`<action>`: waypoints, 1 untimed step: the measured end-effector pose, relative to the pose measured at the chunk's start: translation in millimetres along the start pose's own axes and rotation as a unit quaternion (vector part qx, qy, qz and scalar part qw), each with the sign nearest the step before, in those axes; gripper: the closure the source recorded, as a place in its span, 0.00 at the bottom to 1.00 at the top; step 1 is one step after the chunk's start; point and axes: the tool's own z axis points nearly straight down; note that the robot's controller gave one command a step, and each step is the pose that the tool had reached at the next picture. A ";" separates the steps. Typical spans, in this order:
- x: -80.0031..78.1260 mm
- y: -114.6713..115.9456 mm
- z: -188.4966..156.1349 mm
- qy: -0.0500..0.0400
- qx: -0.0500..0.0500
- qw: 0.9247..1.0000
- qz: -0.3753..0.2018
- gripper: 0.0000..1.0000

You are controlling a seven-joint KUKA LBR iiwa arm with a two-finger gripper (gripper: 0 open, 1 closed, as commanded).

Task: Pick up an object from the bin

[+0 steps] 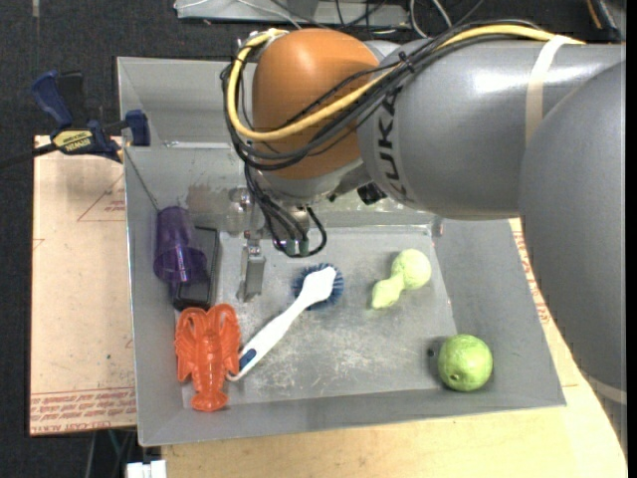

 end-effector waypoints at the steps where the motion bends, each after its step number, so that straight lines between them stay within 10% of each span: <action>1: -1.4 -1.6 -5.1 -0.003 -0.001 1.000 0.002 0.00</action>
Offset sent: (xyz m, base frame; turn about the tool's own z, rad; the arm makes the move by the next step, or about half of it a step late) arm -0.0560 -0.0759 -0.0716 -0.4246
